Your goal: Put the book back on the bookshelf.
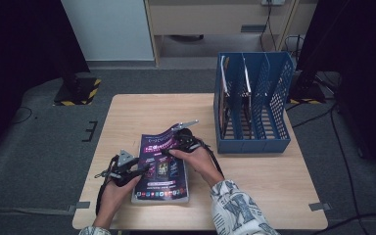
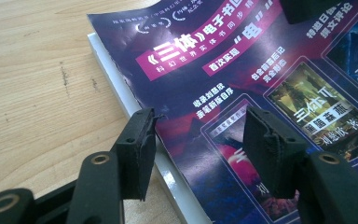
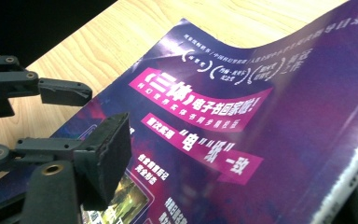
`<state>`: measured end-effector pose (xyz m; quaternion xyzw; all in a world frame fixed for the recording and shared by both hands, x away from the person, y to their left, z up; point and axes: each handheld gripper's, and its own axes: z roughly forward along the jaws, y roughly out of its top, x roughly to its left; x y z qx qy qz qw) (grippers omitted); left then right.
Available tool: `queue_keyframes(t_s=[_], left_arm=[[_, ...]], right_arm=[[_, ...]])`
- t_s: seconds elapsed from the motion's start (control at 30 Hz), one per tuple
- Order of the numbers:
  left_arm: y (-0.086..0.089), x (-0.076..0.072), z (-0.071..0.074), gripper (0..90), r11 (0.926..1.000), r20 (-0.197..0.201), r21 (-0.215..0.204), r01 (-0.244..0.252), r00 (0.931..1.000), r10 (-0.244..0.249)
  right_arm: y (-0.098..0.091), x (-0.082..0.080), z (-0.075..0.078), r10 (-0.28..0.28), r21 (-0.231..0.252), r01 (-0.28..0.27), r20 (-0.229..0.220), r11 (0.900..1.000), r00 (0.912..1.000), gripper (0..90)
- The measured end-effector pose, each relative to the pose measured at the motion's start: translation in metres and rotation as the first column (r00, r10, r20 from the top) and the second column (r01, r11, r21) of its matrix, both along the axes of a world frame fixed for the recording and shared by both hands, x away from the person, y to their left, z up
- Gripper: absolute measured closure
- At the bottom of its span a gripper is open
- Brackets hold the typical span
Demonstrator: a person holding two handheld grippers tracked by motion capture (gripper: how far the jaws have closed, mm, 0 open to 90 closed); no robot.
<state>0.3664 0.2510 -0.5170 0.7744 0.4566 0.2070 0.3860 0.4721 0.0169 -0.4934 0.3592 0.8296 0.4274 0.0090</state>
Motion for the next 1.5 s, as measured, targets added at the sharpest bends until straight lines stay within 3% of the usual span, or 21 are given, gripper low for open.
queue_keyframes(t_s=[0.1,0.2,0.33,0.47,0.63,0.7,0.9,1.0,1.27,1.5], left_arm=[[0.0,0.0,0.0,43.7,1.0,0.0,0.001,0.0,1.0,0.0],[0.0,0.0,0.0,43.6,1.0,-0.001,-0.001,-0.001,1.0,0.001],[0.0,0.0,0.0,43.0,1.0,0.0,0.001,-0.002,1.0,0.002],[0.001,0.001,0.0,41.8,0.9999,-0.001,-0.01,-0.002,1.0,0.002],[0.004,0.003,-0.001,32.8,0.9991,-0.022,-0.04,-0.011,0.9997,0.011],[0.004,0.004,-0.001,26.5,0.9985,-0.038,-0.054,-0.005,0.9993,0.003],[0.005,0.004,0.001,24.2,0.9982,-0.039,-0.059,0.012,0.9991,-0.014],[0.004,0.004,0.001,25.0,0.9954,-0.045,-0.095,0.017,0.9988,-0.022],[-0.001,0.003,0.002,25.5,0.9922,-0.047,-0.098,0.076,0.9956,-0.081],[-0.006,0.003,0.001,25.6,0.9841,-0.05,-0.134,0.117,0.991,-0.124]], right_arm=[[0.0,0.001,-0.004,0.01,-0.005,-0.01,-0.012,0.9999,0.9999,30.3],[0.002,-0.003,-0.009,0.038,-0.002,-0.039,-0.052,0.9993,0.9979,33.7],[0.003,-0.006,-0.007,0.017,-0.003,-0.017,-0.018,0.9998,0.9997,43.4],[0.002,-0.01,-0.001,-0.009,-0.005,0.009,0.012,0.9999,0.9999,59.1],[-0.001,-0.014,0.011,-0.031,0.038,0.029,0.064,0.9989,0.9975,74.1],[-0.001,-0.017,0.016,-0.021,0.044,0.017,0.091,0.9989,0.9957,75.5],[-0.002,-0.024,0.028,-0.017,0.066,0.006,0.161,0.9978,0.9868,77.9],[-0.005,-0.025,0.036,-0.012,0.076,-0.002,0.185,0.9971,0.9828,78.3],[-0.016,-0.028,0.052,-0.033,0.15,-0.009,0.277,0.9886,0.9604,79.5],[-0.02,-0.033,0.064,-0.046,0.209,-0.027,0.332,0.9775,0.9421,80.7]])
